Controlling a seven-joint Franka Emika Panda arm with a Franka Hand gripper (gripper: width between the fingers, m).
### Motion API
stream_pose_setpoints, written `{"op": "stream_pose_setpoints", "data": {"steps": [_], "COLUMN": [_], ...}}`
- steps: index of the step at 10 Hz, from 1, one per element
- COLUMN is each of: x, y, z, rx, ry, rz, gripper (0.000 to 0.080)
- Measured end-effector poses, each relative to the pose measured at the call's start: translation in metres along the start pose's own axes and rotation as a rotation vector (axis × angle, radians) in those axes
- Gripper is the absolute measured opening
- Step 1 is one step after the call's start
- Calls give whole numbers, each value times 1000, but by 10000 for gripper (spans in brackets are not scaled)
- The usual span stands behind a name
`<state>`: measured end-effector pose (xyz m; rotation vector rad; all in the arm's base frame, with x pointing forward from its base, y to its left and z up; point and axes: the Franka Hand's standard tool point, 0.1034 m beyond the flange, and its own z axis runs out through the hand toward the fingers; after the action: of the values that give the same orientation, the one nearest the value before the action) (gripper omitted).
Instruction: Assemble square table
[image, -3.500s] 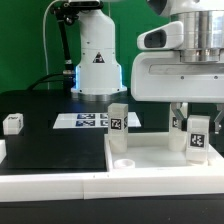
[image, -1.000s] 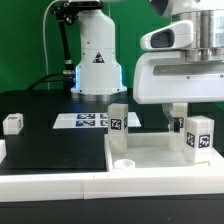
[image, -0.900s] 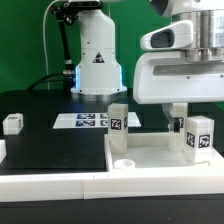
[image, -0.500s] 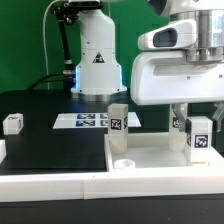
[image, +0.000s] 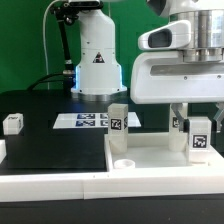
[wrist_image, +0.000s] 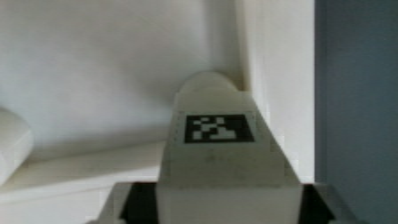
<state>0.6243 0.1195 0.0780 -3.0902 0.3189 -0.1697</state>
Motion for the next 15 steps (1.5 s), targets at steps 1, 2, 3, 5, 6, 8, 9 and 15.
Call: {"op": "stream_pose_setpoints", "data": {"steps": [1,2,3,5,6,8,9,15], "x": [0,0,0,0,-1,-1,-3,-4], "y": [0,1,2,3,3,4,3,2], "z": [0,0,1,1,1,1,1,2], "rx": [0,1,3,4,4,2,-6,6], "ry": [0,1,11,11,10,6,-1,-28], "rz": [31,141,278,481,550,783,883,1211], "gripper": [291,291,291,291,291,291,291,291]}}
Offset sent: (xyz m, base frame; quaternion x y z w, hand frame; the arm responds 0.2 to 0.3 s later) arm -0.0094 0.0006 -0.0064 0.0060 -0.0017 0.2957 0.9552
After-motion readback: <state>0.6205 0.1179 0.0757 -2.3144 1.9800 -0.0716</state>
